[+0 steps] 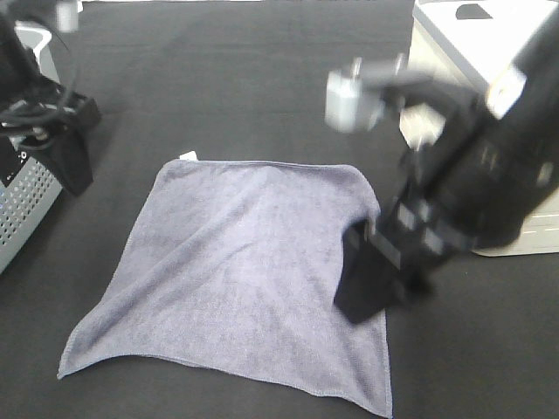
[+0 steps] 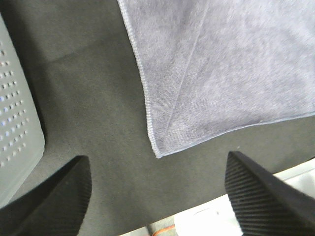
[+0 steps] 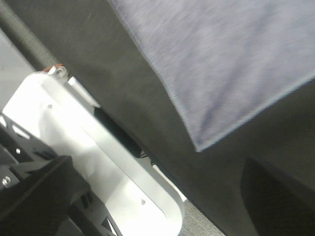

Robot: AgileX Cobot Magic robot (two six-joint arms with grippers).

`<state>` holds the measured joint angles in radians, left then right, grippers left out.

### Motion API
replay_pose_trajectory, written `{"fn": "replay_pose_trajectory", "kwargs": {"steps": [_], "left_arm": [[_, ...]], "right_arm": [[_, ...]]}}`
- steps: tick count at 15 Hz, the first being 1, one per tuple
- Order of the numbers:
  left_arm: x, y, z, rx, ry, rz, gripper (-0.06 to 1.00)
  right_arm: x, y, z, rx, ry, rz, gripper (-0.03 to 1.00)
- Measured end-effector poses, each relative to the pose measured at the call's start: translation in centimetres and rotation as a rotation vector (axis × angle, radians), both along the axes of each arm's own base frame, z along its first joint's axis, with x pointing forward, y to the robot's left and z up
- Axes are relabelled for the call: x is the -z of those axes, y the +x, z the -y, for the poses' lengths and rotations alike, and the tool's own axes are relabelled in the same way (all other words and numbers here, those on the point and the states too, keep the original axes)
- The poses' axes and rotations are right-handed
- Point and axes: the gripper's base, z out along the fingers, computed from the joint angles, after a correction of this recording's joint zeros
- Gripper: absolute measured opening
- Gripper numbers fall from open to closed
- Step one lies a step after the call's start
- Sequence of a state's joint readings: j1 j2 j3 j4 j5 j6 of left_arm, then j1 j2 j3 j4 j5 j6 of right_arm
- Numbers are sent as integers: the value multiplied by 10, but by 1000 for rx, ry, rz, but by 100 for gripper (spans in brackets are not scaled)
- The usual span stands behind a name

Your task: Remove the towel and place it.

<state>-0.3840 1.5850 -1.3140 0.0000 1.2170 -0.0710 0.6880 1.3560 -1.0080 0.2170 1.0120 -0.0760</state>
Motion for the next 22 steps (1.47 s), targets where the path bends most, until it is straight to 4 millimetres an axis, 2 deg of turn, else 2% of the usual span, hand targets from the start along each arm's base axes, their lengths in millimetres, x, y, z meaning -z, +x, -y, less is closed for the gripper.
{"fn": "replay_pose_trajectory", "kwargs": {"steps": [4, 7, 10, 13, 15, 18, 21, 22], "left_arm": [[-33, -19, -9, -49, -39, 101, 71], [-49, -27, -19, -95, -5, 178, 71], [-58, -29, -35, -155, 38, 235, 71], [-67, -28, -77, -294, 55, 267, 71], [-81, -38, -105, -391, 55, 314, 71], [-95, -65, -116, -435, -3, 369, 71], [-84, -113, -118, -445, -15, 383, 71], [-76, -139, -122, -474, 1, 407, 71]], "right_arm": [[-65, 21, 10, 177, -115, 173, 88], [-92, 40, 32, 326, -141, 289, 87], [-94, 66, 86, 518, -99, 227, 85], [-98, 74, 138, 656, -74, 215, 85], [-109, 64, 160, 714, -69, 261, 85], [-127, 28, 160, 708, -16, 342, 85], [-114, -23, 160, 708, -2, 357, 85], [-104, -50, 160, 708, 7, 375, 85]]}}
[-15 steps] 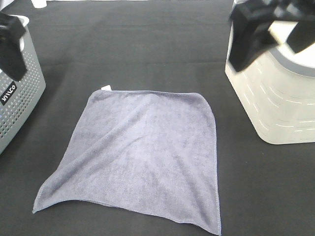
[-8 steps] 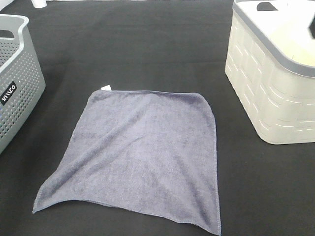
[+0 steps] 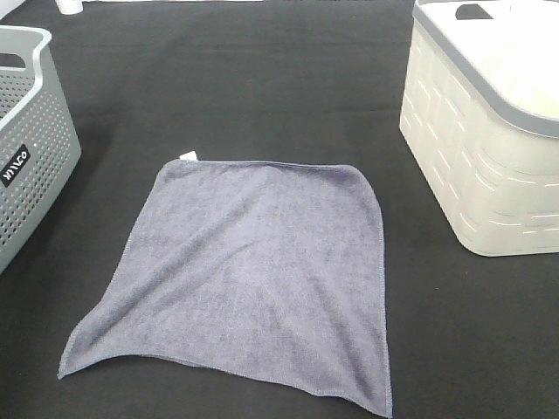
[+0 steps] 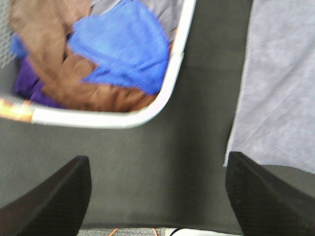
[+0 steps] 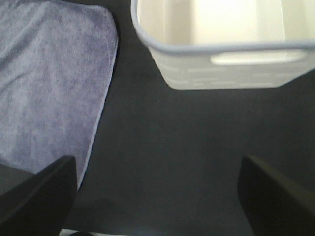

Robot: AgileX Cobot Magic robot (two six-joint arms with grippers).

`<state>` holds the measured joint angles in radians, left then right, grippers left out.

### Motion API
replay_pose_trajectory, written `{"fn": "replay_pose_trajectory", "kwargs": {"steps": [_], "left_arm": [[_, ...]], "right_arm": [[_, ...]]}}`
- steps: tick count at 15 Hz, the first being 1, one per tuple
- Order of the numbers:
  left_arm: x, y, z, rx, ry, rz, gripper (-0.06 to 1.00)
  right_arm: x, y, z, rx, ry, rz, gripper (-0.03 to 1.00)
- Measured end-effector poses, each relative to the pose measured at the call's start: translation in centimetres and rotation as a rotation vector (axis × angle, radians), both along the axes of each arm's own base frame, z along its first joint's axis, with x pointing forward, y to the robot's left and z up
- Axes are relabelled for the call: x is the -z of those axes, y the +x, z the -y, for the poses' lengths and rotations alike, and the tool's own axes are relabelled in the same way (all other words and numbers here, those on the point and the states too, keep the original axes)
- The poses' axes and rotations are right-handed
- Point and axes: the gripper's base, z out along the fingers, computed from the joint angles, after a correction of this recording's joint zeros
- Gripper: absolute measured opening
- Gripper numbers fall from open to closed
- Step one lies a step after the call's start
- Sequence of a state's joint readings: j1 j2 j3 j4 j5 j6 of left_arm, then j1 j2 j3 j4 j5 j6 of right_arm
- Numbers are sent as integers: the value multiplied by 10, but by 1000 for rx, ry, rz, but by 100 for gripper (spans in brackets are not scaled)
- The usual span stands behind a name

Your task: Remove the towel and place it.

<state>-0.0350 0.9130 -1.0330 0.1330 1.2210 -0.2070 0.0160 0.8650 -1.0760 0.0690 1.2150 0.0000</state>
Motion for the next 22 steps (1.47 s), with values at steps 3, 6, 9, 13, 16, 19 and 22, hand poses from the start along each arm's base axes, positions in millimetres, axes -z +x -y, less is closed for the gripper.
{"fn": "replay_pose_trajectory", "kwargs": {"steps": [3, 6, 9, 13, 16, 19, 22], "left_arm": [[8, -48, -7, -30, 44, 91, 71], [9, -92, -14, -53, 98, 226, 71], [19, -130, -16, -56, 118, 349, 71], [44, -164, -18, -51, 131, 459, 71], [63, -177, -16, -30, 120, 516, 71], [79, -163, -8, 37, 66, 517, 71], [87, -156, -3, 104, 60, 516, 71]], "right_arm": [[12, -55, 1, 0, 2, 106, 85], [28, -95, 1, -18, -8, 206, 85], [51, -121, 2, -48, -33, 270, 85], [69, -148, 2, -94, -76, 380, 84], [82, -164, 2, -118, -99, 456, 84], [111, -151, -2, -164, -73, 350, 84], [122, -145, -4, -193, -65, 324, 84]]}}
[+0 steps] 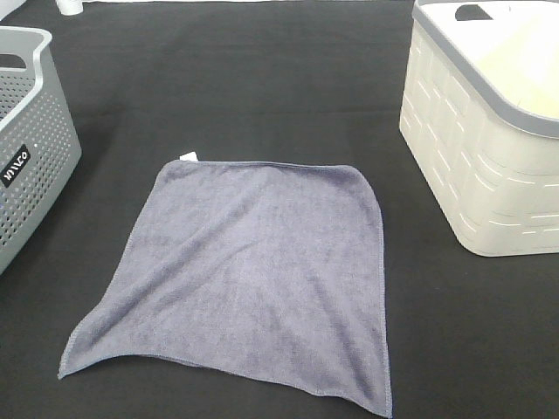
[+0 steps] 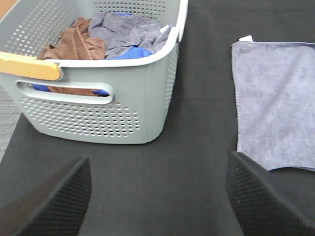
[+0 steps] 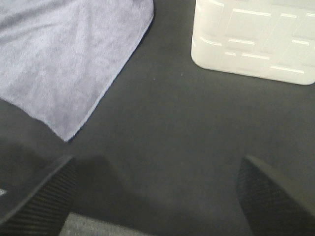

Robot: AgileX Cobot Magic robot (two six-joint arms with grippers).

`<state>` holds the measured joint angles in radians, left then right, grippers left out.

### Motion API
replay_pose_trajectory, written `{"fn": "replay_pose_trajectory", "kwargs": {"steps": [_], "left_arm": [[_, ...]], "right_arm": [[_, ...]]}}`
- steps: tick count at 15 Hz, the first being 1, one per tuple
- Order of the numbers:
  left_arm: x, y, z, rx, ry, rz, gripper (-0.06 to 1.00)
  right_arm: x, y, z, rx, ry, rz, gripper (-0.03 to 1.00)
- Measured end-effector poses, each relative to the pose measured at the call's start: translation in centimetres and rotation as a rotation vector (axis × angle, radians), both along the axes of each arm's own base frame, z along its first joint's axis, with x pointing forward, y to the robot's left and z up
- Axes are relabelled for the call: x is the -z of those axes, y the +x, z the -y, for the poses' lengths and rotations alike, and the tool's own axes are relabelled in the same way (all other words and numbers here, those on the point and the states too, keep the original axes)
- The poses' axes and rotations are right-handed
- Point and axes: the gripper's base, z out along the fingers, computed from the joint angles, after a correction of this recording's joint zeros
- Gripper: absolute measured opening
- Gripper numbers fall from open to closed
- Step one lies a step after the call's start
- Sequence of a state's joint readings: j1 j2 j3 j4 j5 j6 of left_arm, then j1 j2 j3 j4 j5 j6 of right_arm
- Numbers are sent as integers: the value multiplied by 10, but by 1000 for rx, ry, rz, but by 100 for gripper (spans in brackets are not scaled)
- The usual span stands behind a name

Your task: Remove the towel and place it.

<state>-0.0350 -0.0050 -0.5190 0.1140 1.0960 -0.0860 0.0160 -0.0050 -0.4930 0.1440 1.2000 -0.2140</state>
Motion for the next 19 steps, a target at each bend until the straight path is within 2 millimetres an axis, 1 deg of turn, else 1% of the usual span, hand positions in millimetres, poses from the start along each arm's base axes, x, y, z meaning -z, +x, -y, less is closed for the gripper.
{"fn": "replay_pose_trajectory", "kwargs": {"steps": [1, 4, 19], "left_arm": [[0, 0, 1, 16, 8, -2, 71], [1, 0, 3, 36, -2, -3, 71], [0, 1, 7, 60, -47, 7, 71]], "right_arm": [[2, 5, 0, 5, 7, 31, 84], [3, 8, 0, 11, 13, 50, 84], [3, 8, 0, 12, 13, 52, 84]]}}
